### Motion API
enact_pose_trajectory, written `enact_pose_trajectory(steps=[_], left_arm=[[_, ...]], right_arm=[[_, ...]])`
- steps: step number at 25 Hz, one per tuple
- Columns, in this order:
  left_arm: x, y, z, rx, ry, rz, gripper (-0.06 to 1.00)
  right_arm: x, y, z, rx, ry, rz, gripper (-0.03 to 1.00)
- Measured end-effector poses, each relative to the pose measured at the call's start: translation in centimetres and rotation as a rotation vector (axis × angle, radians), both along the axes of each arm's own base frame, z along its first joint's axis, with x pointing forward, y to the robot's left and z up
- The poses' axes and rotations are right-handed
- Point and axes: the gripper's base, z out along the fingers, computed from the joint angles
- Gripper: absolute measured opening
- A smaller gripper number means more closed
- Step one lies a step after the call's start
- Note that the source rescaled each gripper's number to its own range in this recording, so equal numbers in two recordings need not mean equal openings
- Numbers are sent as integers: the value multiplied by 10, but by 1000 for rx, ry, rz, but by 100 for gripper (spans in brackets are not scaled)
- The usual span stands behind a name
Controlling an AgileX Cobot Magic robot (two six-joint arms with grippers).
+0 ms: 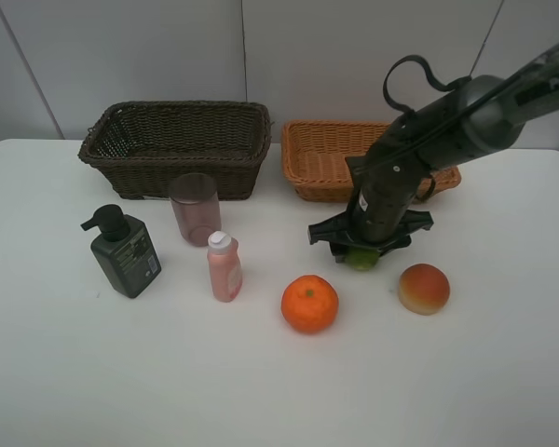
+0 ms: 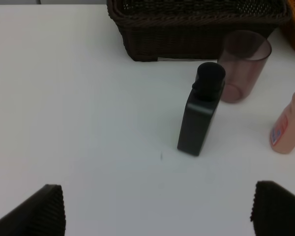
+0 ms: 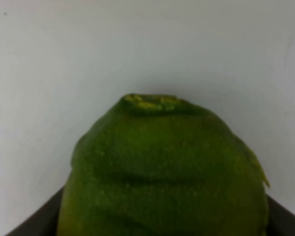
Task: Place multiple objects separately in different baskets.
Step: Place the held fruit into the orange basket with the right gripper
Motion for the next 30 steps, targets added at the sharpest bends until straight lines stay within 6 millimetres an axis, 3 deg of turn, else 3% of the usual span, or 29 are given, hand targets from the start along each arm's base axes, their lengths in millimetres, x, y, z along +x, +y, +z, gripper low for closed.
enact_pose_trajectory(steps=[10,23,30], left_arm=[[0,0,0,0,0,0,98],[0,0,0,0,0,0,98],[0,0,0,0,0,0,98]], right_arm=[[-6,-2,7,-56,33,21,2],[-53,30,81,-100,27,295,2],[-49,36,120,-143,57,349,2]])
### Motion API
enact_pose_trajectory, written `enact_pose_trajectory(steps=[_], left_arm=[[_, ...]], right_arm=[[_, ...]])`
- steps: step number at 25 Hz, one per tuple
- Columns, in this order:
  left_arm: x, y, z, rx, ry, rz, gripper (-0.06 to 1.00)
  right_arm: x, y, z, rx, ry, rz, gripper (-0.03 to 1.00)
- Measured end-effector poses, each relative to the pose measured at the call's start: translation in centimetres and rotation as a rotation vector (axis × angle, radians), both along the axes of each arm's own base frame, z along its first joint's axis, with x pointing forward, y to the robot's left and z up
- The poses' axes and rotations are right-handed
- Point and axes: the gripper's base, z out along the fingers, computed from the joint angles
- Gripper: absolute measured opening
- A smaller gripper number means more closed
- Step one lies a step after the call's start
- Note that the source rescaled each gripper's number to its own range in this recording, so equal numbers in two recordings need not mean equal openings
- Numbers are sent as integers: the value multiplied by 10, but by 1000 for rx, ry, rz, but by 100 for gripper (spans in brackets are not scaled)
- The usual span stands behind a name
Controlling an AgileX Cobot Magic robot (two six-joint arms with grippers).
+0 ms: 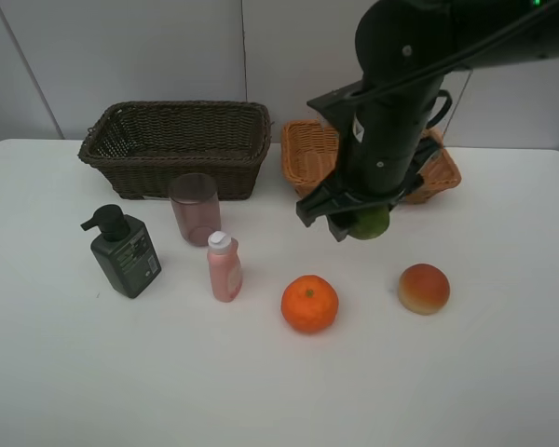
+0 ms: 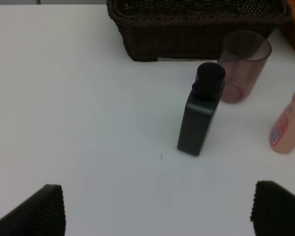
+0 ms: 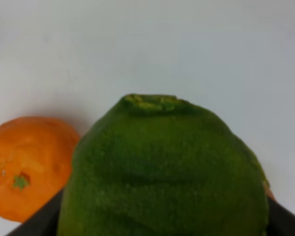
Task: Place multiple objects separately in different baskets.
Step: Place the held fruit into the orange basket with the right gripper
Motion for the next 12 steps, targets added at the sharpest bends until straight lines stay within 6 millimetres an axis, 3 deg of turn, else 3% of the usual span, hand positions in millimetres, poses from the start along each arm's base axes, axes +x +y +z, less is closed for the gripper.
enact_pose_trajectory(steps=[6,12], left_arm=[[0,0,0,0,0,0,98],[0,0,0,0,0,0,98]], right_arm=[[28,16,43,70,-115,5,2],[86,16,33,77,-161,-74,2]])
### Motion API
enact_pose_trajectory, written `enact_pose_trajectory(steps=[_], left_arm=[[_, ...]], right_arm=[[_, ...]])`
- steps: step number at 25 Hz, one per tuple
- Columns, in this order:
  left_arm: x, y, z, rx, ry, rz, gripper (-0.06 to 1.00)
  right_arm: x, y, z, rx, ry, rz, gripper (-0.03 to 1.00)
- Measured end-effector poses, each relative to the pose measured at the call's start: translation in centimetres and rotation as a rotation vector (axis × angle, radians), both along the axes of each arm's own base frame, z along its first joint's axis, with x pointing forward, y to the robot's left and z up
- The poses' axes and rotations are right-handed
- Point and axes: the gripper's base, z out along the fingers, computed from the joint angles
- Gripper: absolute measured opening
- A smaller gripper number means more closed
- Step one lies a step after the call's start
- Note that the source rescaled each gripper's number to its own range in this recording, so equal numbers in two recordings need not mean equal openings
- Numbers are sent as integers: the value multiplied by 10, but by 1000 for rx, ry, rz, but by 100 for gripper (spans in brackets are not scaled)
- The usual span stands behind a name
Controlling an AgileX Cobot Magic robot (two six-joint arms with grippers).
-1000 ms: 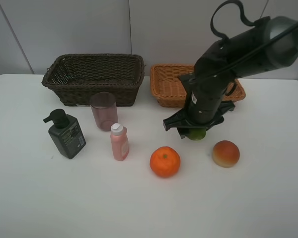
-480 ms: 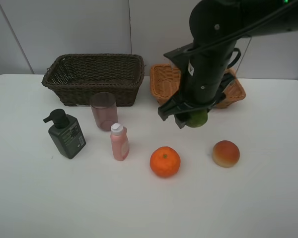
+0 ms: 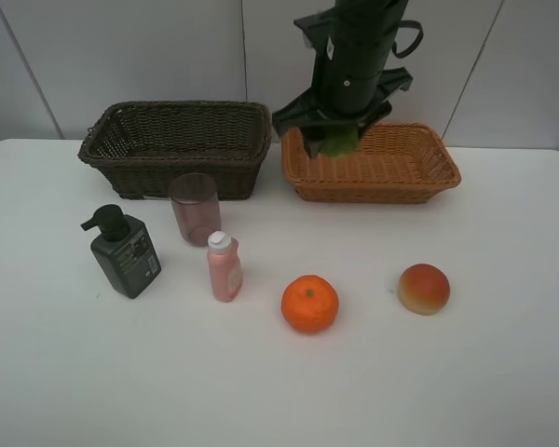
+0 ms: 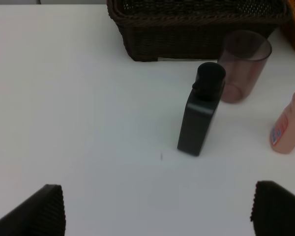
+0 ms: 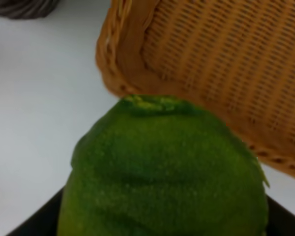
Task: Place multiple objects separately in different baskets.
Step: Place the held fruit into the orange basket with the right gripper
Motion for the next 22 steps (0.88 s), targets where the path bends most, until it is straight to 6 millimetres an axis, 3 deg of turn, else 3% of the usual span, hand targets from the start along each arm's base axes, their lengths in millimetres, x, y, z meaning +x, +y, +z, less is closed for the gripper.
enact_pose_trajectory(steps=[8,15,22], left_arm=[[0,0,0,0,0,0,98],[0,0,0,0,0,0,98],[0,0,0,0,0,0,98]], right_arm=[[66,-29,-43,53,-92,-66,2],[96,-49,-83,123,-136,-133,2],[111,-69,-105,147,-152,-215,2]])
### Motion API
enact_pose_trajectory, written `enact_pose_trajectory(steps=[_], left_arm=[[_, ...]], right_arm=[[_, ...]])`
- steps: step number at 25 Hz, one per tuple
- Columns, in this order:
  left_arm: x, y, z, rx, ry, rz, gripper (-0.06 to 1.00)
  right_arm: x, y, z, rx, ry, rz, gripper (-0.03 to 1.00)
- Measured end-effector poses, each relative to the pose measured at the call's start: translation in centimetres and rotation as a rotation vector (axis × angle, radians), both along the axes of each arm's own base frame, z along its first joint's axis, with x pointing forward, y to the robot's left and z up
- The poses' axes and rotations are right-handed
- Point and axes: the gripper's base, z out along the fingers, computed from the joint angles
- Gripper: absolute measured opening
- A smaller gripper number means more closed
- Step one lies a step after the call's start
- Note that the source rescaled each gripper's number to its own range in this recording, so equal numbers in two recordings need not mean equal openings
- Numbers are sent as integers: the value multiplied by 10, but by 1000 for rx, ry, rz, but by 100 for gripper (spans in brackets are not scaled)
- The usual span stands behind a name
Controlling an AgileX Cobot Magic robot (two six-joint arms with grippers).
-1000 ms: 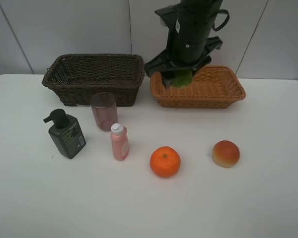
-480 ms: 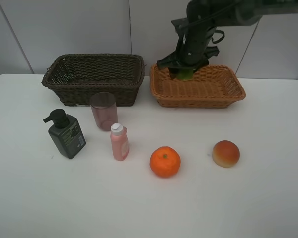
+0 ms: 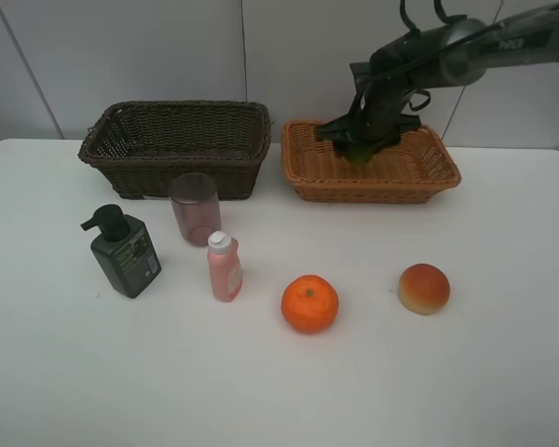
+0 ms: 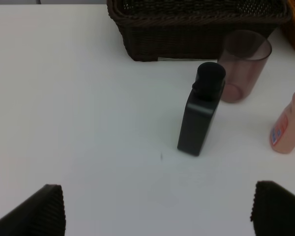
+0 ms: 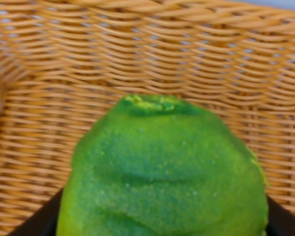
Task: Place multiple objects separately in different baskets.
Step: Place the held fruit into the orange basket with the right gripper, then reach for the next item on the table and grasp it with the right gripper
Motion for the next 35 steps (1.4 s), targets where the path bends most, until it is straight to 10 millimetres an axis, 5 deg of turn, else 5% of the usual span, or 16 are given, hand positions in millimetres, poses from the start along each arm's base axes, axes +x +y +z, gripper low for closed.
enact_pose_trajectory(steps=[2,3,6,9,13,20,26,35], left_arm=[[0,0,0,0,0,0,98],[0,0,0,0,0,0,98],[0,0,0,0,0,0,98],[0,0,0,0,0,0,98],[0,0,0,0,0,0,98],[0,0,0,0,0,0,98],[0,0,0,0,0,0,98],[0,0,0,0,0,0,98]], right_arm=[[1,-2,-6,-3,10,-5,6],[2,-2,-10,-4,14,-5,18],[3,-2,-13,-2,13,-3,77],[3,-2,-12,1,10,-3,94],[1,-3,-6,-6,22,-15,97],[-26,-7,43,-55,80,-60,97],[-91,5,49,-55,174,108,99],[-178,49,40,-198,304,728,100]])
